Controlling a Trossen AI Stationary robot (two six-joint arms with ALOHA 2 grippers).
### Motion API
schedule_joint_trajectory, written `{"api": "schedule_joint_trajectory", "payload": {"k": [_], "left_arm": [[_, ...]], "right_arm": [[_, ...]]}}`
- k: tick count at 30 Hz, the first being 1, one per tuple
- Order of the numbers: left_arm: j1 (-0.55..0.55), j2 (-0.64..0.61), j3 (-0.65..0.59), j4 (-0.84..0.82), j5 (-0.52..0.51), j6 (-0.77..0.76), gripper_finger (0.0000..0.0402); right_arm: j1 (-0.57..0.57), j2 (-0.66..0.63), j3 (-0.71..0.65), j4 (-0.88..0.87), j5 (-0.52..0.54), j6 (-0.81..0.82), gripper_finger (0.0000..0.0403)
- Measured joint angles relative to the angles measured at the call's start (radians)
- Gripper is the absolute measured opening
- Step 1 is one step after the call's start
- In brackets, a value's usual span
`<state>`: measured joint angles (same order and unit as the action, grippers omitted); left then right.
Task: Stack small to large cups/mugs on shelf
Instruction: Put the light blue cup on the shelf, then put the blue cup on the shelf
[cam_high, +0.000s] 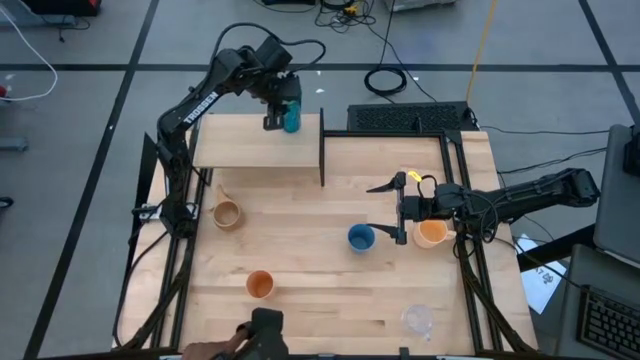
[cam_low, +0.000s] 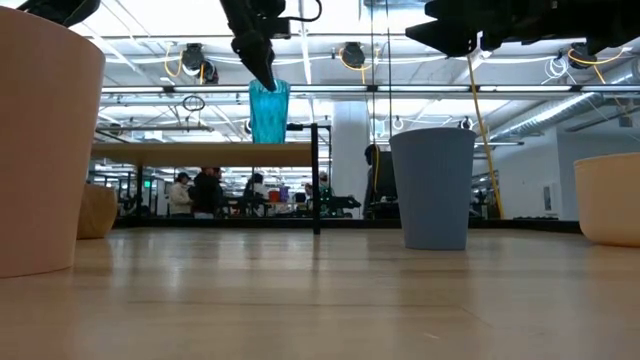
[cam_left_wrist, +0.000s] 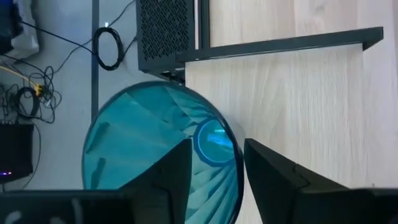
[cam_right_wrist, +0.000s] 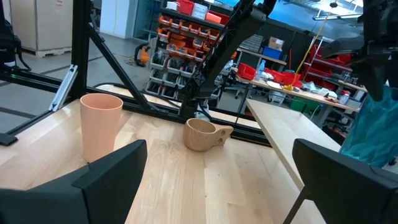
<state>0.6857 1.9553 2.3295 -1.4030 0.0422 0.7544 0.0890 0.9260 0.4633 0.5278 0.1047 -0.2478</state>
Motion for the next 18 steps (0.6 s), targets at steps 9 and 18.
{"api": "schedule_joint_trajectory", "payload": {"k": [9, 18], "left_arm": [[-0.015, -0.007, 0.026, 0.023, -0.025, -0.016, 0.015], [-0.048, -0.06, 0.026, 0.098, -0.048, -0.035, 0.015]], "right_arm": [[0.0, 0.0, 0.0, 0.0, 0.0, 0.0, 0.0393], [0.0, 0.0, 0.0, -0.001, 0.0, 0.011, 0.0393]]}}
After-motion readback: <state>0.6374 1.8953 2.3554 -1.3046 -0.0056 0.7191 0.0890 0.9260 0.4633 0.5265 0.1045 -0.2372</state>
